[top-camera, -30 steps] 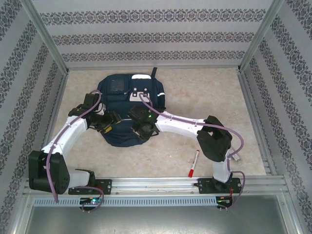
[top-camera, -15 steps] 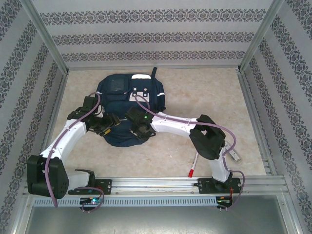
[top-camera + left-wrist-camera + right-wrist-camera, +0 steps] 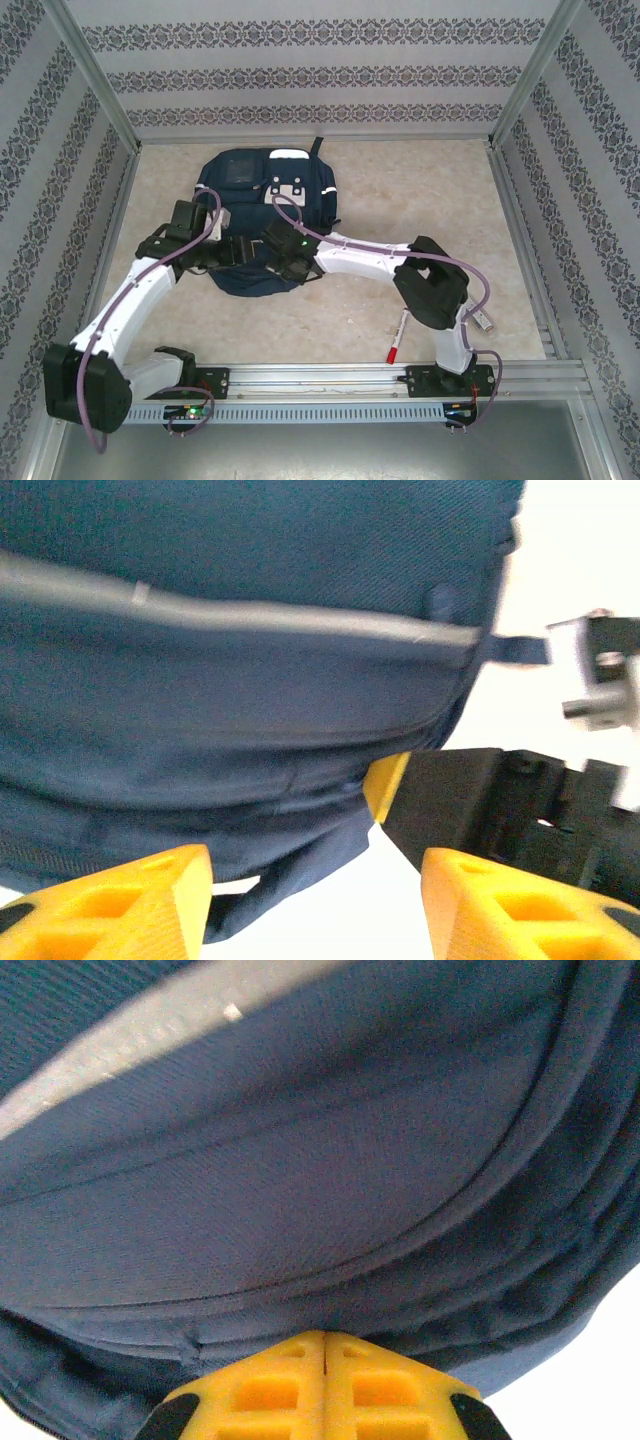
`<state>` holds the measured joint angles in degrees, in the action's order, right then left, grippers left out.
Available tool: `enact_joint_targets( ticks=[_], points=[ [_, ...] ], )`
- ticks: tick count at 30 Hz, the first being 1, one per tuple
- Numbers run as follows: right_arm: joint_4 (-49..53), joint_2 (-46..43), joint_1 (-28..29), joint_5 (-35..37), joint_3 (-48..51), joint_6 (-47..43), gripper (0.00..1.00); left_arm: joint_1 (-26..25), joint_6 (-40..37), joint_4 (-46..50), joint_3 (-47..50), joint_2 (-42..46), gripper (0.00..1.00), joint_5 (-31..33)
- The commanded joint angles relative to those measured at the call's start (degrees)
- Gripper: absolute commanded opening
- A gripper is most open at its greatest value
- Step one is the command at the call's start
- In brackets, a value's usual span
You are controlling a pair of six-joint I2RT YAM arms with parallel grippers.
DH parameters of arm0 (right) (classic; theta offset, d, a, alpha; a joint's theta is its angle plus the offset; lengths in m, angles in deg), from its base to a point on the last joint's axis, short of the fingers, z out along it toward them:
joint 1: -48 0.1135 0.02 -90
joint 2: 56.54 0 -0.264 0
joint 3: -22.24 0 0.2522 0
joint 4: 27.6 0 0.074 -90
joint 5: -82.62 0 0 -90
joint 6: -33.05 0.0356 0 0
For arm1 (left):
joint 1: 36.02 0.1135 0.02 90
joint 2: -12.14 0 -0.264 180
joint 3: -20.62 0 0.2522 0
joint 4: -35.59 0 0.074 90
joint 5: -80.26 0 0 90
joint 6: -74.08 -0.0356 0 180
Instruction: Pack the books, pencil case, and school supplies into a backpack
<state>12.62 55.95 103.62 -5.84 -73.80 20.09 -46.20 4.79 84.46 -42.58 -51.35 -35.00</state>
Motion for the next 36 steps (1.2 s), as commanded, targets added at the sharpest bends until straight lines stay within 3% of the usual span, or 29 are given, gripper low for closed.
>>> enact_joint_targets(
  ticks=[1, 4, 7, 9, 13, 16, 21, 31, 33, 36],
  points=[
    [-2.46, -7.63, -1.94, 6.42, 2.74, -9.88, 0.0, -0.27, -20.45, -10.1, -1.38, 2.21, 0.56, -5.07],
    [-2.55, -13.42, -2.92, 9.09, 7.57, -14.37, 0.0, -0.27, -33.84, -15.12, -0.84, -0.86, 0.59, -11.61],
    [-1.81, -18.19, -4.91, 10.02, 12.19, -18.49, 0.0, -0.54, -58.9, -7.78, -2.5, -6.13, 0.7, -20.64],
    [-3.26, -21.61, -7.57, 7.03, 16.46, -19.1, 0.0, -0.8, -68.51, -6.65, -2.94, -9.14, 0.74, -18.43],
    [-3.82, -29.33, -11.73, 6.95, 22.92, -23.78, 0.2, -0.98, -78.64, -2.87, -7.06, -15.84, 0.71, -10.74],
    [-2.86, -34.44, -15.52, 6.47, 25.79, -26.43, 0.28, -0.98, -81.88, -1.39, -8.37, -18.91, 0.7, -6.84],
    [-3.8, -40.14, -20.12, 5.35, 29.4, -28.85, 0.33, -2.03, -82.57, -9.04, -5.35, -21.59, 0.72, -0.37],
    [-5.59, -38.86, -22.13, -1.11, 30.75, -28.83, 0.38, -2.56, -88.83, -2.82, -5.97, -25.66, 0.84, -3.4],
    [-6.86, -38.51, -22.04, -1.88, 31.63, -28.05, 0.38, -2.63, -86.06, -5.02, -5.8, -26.79, 0.82, -0.29],
    [-8.36, -37.2, -22.06, -3.4, 31.61, -28.27, 0.38, -3.25, -74.2, -13.53, -6.16, -28.71, 0.67, 8.88]
  ],
)
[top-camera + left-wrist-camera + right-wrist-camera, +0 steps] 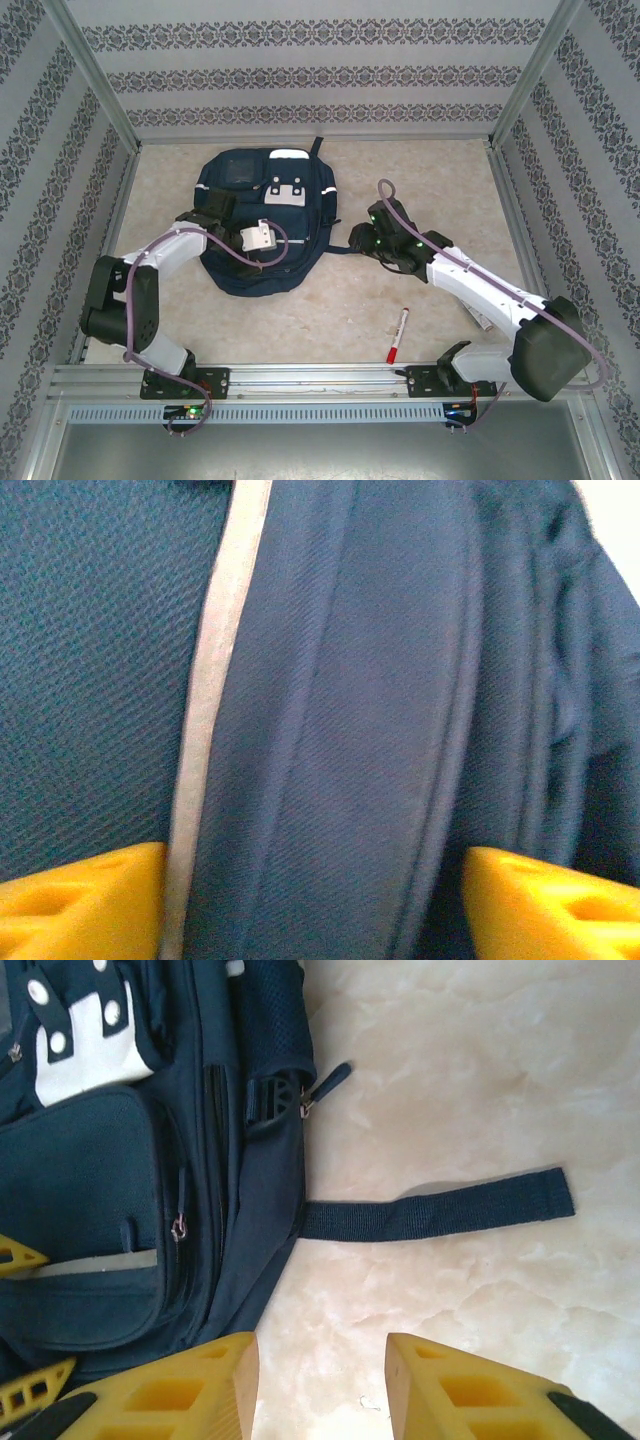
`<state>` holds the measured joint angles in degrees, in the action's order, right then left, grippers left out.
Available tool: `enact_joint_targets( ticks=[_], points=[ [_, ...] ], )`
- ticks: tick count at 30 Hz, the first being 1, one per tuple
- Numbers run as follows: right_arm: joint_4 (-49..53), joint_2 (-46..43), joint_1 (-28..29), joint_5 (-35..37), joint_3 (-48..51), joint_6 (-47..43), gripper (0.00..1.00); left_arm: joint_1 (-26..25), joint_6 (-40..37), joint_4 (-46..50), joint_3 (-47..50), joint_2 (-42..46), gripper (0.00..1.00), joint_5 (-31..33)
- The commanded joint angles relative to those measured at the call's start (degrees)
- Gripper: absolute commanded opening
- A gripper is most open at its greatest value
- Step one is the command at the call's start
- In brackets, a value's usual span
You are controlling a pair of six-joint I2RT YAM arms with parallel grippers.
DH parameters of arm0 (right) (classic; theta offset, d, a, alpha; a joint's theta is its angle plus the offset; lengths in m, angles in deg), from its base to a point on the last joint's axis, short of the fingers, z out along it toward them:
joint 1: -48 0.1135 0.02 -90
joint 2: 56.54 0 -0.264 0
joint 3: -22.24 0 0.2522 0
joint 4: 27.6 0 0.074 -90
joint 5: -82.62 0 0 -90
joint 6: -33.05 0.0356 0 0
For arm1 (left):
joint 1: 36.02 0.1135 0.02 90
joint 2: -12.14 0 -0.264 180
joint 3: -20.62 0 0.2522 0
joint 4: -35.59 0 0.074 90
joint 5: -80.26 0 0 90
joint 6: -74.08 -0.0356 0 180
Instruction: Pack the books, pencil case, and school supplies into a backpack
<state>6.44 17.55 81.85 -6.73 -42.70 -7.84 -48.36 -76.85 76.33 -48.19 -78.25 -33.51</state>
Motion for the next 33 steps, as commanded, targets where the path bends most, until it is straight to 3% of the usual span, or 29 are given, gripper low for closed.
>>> enact_joint_targets(
  ticks=[1, 3, 6, 7, 11, 16, 22, 28, 33],
  points=[
    [-1.62, 1.78, -0.27, -2.89, -0.31, -1.09, 0.38, -1.41, 10.22, -7.18, -1.06, -2.65, 0.6, 10.5],
    [-0.94, 2.44, -0.06, -3.19, -1.28, -1.63, 0.38, -2.2, 13.34, -7.97, -2.8, -4.46, 0.48, 15.27],
    [-2.39, 2.97, 0.54, -3.65, -1.29, -2.02, 0.38, -3.74, 15.9, -2.14, -7.89, -7.03, 0.11, 17.35],
    [-2.75, 3.44, 0.77, -4.44, -1.47, -2.88, 0.38, -4.49, 17.78, 2.06, -10.27, -7.61, 0.09, 16.72],
    [-0.51, 4.75, 1.72, -6.21, -3.56, -4.19, 0.37, -8.61, 25.92, 13.56, -18.08, -7.9, 0.04, 11.35],
    [-2.9, 6.21, 4.0, -7.94, -4.65, -1.3, 0.39, -11.17, 36.55, 19.98, -24.15, -7.26, 0.0, 5.03],
    [-9.04, 9.8, 7.08, -7.29, -3.98, -0.86, 0.42, -11.31, 38.57, 22.32, -26.17, -7.24, 0.0, 0.7],
    [-8.28, 13.93, 10.1, -1.45, -6.39, -10.09, 0.42, -11.3, 39.18, 23.68, -28.21, -8.59, 0.0, -3.93],
    [-5.88, 16.41, 11.77, 2.44, -7.53, -16.36, 0.44, -11.31, 38.53, 24.05, -28.41, -9.1, 0.0, -3.92]
  ],
)
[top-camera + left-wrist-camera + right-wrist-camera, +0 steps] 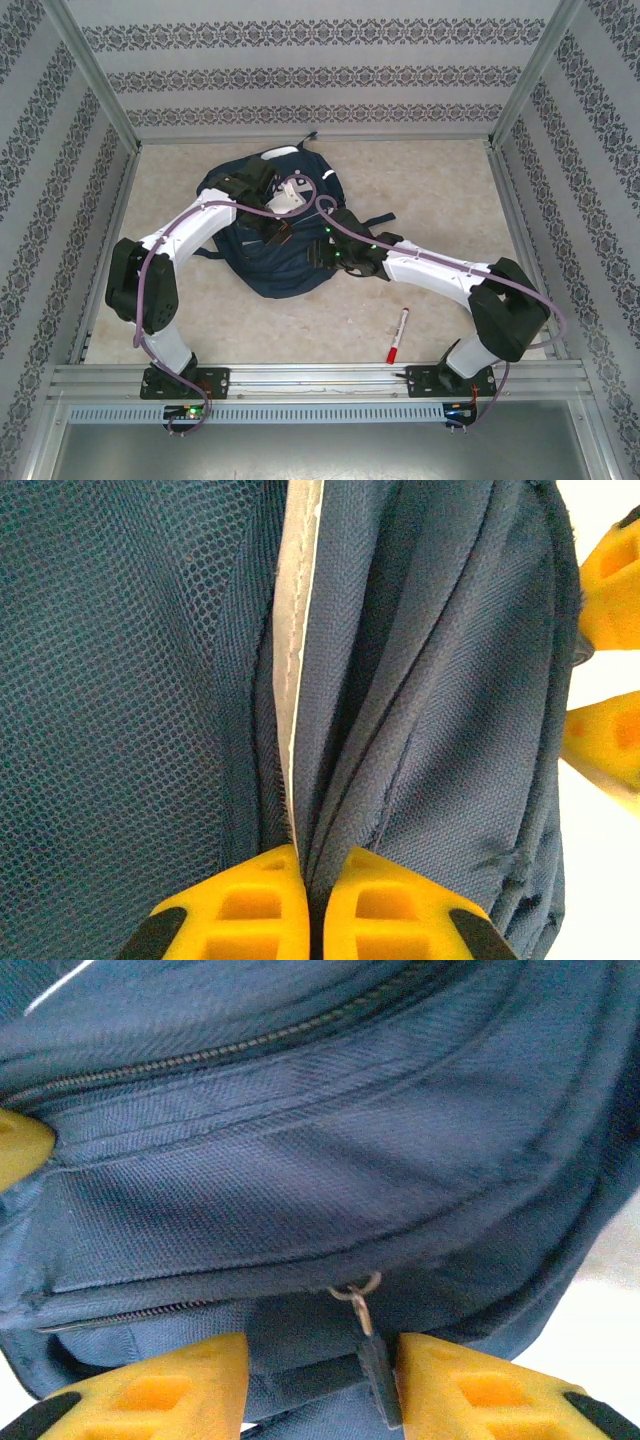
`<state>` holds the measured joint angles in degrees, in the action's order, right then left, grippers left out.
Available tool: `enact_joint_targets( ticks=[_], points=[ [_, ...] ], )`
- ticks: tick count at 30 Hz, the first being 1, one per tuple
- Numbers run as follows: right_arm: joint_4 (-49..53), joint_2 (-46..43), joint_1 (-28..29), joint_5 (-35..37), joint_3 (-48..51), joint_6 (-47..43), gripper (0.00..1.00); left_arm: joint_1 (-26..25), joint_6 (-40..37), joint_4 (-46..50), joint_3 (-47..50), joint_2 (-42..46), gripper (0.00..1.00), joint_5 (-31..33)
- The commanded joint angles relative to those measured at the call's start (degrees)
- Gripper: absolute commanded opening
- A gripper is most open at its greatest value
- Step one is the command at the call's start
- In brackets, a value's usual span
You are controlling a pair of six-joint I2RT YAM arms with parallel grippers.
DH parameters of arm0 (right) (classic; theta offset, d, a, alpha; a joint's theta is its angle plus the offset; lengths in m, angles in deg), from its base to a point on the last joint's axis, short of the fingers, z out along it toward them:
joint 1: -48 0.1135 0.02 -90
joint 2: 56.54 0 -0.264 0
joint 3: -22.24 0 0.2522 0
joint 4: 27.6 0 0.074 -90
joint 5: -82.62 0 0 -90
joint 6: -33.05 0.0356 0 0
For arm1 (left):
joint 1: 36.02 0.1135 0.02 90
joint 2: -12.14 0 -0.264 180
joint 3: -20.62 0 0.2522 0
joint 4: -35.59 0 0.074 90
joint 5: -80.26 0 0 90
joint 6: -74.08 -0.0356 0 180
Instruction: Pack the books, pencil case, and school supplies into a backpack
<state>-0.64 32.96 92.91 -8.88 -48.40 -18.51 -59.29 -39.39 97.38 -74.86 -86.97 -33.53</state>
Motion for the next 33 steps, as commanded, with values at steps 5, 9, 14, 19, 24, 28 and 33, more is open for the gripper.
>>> enact_joint_targets(
  ticks=[5, 9, 14, 19, 24, 28, 33],
  points=[
    [-1.11, 2.13, -1.48, 1.21, 0.25, -15.27, 0.45, -0.38, -2.26, 4.21, -1.12, -0.14, 0.0, -4.0],
    [-0.36, 1.9, -4.1, -3.36, -0.47, -22.53, 0.27, -0.38, -5.67, 4.01, 0.61, 0.75, 0.0, -4.51],
    [0.3, -0.6, -8.73, -6.77, 1.54, -27.05, 0.0, 0.11, -12.64, 5.19, 2.52, 2.24, 0.0, -5.53],
    [-0.27, -2.64, -10.97, -0.32, 5.06, -33.58, 0.0, 1.26, -30.15, 8.12, 6.15, 4.85, 0.0, -13.55],
    [-14.67, -3.36, -13.1, -2.1, 11.23, -41.01, 0.0, 2.15, -52.04, 14.4, 11.25, 9.57, 0.0, -16.98],
    [-17.28, -1.42, -13.32, -6.61, 10.22, -45.24, 0.0, 4.03, -57.72, 18.22, 9.65, 8.74, 0.0, -11.76],
    [-22.55, -3.24, -9.43, -18.06, 13.79, -58.59, 0.0, 9.04, -61.62, 10.54, 9.19, 7.15, 0.0, -10.56]
  ],
)
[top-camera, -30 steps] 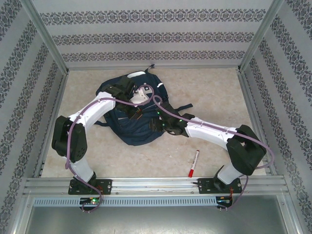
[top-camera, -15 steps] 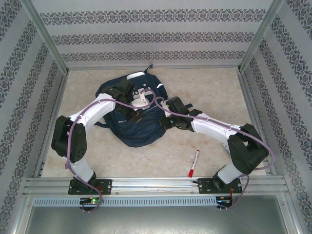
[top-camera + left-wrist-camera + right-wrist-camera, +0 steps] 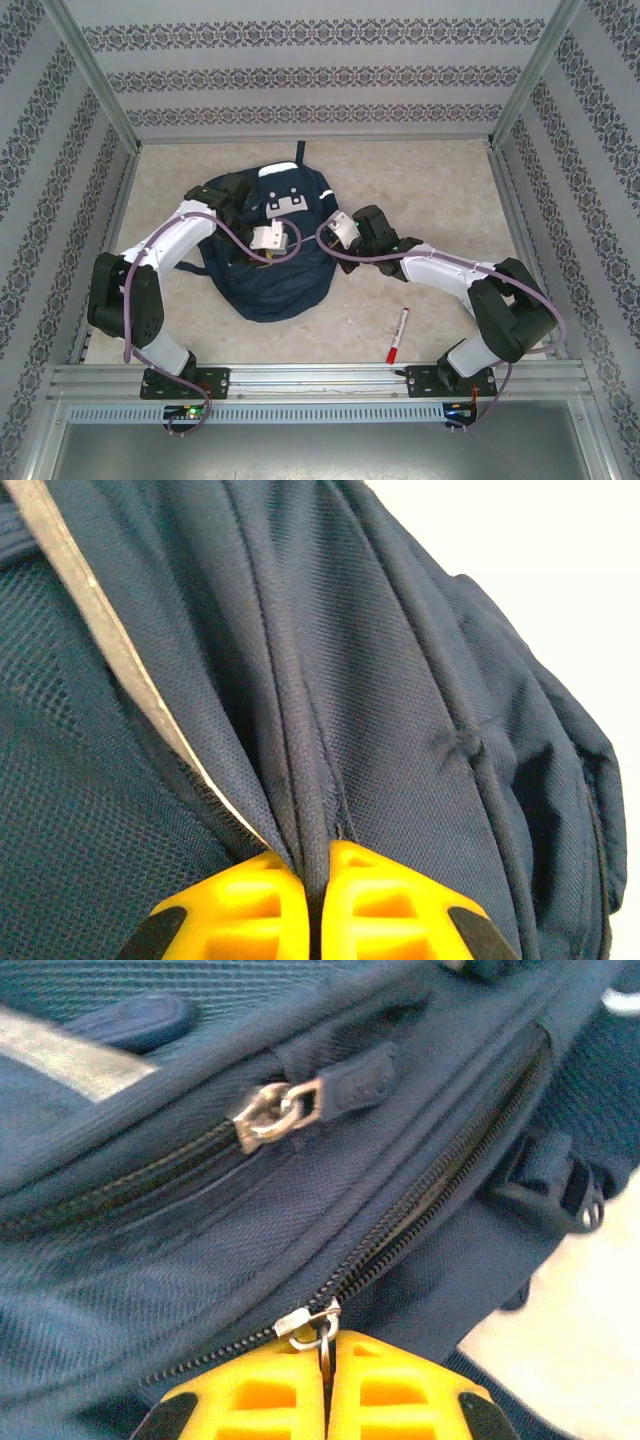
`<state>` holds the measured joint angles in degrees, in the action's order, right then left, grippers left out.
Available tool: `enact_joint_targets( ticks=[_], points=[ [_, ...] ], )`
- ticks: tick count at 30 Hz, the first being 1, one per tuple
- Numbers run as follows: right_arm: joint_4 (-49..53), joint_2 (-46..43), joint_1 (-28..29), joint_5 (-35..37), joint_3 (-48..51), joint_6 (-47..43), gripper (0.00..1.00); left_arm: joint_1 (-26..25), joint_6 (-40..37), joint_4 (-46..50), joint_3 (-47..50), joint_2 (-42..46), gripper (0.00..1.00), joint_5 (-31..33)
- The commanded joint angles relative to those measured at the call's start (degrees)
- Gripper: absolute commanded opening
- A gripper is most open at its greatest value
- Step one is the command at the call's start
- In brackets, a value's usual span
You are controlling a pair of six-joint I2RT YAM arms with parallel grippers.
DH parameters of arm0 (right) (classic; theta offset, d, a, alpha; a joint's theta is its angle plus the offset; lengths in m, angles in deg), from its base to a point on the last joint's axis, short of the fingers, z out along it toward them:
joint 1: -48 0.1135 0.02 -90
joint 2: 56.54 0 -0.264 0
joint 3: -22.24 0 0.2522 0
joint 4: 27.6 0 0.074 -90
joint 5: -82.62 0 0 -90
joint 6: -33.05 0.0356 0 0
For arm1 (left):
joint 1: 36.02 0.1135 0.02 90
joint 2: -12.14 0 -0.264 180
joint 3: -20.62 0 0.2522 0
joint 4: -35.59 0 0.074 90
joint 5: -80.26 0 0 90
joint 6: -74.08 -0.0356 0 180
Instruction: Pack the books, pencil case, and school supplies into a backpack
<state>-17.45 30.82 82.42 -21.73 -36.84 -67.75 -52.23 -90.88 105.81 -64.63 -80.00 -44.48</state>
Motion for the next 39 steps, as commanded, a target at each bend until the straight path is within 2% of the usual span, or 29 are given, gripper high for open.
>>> enact_joint_targets(
  ticks=[1, 4, 5, 6, 7, 10, 11, 12, 13, 16, 19, 22, 24, 25, 27, 29, 33, 39],
  points=[
    [-7.6, -1.83, 1.75, -7.44, 3.49, -10.21, 0.0, 2.32, -12.74, -0.1, -0.69, -0.36, 0.0, 2.89],
    [-10.88, -2.4, 3.36, -11.29, 4.74, -11.04, 0.0, 4.7, -16.68, -7.13, -0.07, -1.62, 0.02, 2.69],
    [-10.65, -2.14, 4.17, -11.48, 4.35, -11.4, 0.0, 5.4, -16.59, -9.62, -0.23, -2.21, 0.09, 2.06],
    [-10.46, -1.88, 4.94, -11.41, 3.91, -11.4, 0.0, 5.96, -14.7, -12.7, -0.46, -2.94, 0.23, 1.45],
    [-10.43, -1.59, 5.61, -11.16, 3.52, -11.11, 0.0, 6.35, -13.58, -14.25, -0.81, -3.44, 0.42, 0.63],
    [-12.41, -0.25, 7.09, -10.64, 2.96, -9.18, 0.0, 6.73, -9.61, -9.81, -4.94, -5.1, 0.6, -2.53],
    [-14.04, 0.45, 7.24, -10.61, 2.96, -8.0, 0.0, 6.72, -8.35, -6.1, -6.4, -4.96, 0.7, -4.11],
    [-15.6, 1.23, 7.25, -10.99, 2.89, -6.85, 0.0, 6.77, -7.59, -2.9, -6.55, -3.87, 0.86, -5.98],
    [-16.27, 1.85, 7.26, -11.42, 2.58, -6.19, 0.0, 6.71, -7.68, -0.22, -5.44, -2.16, 0.87, -7.72],
    [-17.13, 2.65, 7.52, -12.38, 1.6, -4.54, 0.0, 5.88, -8.22, -0.21, 4.94, 7.69, 0.88, -12.64],
    [-18.43, 2.3, 7.69, -14.33, 1.55, -2.92, 0.0, 2.14, -0.29, -13.23, 16.98, 18.13, 0.88, -11.11],
    [-18.44, 1.83, 7.78, -15.71, 1.68, -3.0, 0.0, -1.18, 10.76, -27.68, 24.64, 23.93, 0.77, -4.04],
    [-18.79, 1.46, 7.91, -15.31, 2.19, -2.26, 0.0, -1.88, 19.78, -35.22, 26.87, 24.34, 0.63, -0.34],
    [-19.24, 1.34, 7.99, -15.19, 2.53, -1.88, 0.0, -1.98, 19.03, -34.14, 26.76, 24.06, 0.6, -1.29],
    [-20.41, 1.33, 8.25, -15.27, 3.43, -1.33, 0.0, -3.06, 14.29, -29.24, 26.56, 23.68, 0.6, -3.59],
    [-20.38, 1.45, 8.3, -15.56, 3.57, -1.34, 0.0, -4.09, 18.44, -32.4, 28.13, 23.76, 0.55, -0.6],
    [-20.53, 0.74, 8.73, -15.49, 3.92, -0.54, 0.0, -6.02, 19.54, -35.65, 29.69, 22.97, 0.43, 6.97],
    [-20.65, 0.55, 8.83, -14.11, 3.75, 0.02, 0.0, -8.9, 15.73, -33.46, 29.33, 19.81, 0.32, 12.15]
  ],
)
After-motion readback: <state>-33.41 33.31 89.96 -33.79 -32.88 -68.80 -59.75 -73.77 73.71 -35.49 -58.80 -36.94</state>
